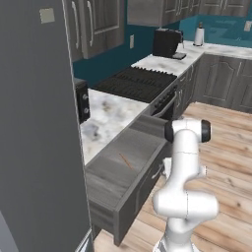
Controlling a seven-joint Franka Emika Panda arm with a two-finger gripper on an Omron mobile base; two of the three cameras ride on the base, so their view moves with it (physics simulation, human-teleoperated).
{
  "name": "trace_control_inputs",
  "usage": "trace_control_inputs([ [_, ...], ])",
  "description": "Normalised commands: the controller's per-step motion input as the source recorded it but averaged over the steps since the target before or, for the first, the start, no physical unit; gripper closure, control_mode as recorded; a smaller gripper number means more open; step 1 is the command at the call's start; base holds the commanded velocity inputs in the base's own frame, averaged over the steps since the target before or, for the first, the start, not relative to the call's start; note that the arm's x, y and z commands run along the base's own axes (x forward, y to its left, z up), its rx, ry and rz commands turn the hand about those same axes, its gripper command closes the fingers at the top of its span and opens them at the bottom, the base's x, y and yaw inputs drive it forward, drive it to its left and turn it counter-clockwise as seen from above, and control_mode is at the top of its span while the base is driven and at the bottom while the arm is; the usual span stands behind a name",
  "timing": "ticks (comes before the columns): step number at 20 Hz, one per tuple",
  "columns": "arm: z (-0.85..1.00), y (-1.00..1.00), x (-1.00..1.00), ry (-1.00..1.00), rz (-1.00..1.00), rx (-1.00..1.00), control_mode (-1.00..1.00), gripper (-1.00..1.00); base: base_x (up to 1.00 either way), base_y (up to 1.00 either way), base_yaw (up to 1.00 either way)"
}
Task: Take a straw from the drawer in front and place it inside the glass cup on the dining counter.
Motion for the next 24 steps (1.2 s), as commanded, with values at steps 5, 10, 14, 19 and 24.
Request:
trace_control_inputs([
  [5, -0.24, -0.64, -0.18, -0.03, 0.10, -0.16, -1.00, -1.00, 0.00, 0.00, 0.00],
  [10, 0.13, -0.04, 0.03, 0.00, 0.00, -0.16, -1.00, -1.00, 0.00, 0.00, 0.00],
  [14, 0.67, 0.01, -0.28, -0.02, 0.05, -0.13, -1.00, -1.00, 0.00, 0.00, 0.00],
  [19, 0.95, 0.00, -0.97, -0.22, 0.16, -0.19, -1.00, -1.00, 0.00, 0.00, 0.00],
  [24, 1.00, 0.12, -0.97, -0.22, 0.18, -0.16, -1.00, -1.00, 0.00, 0.00, 0.00],
])
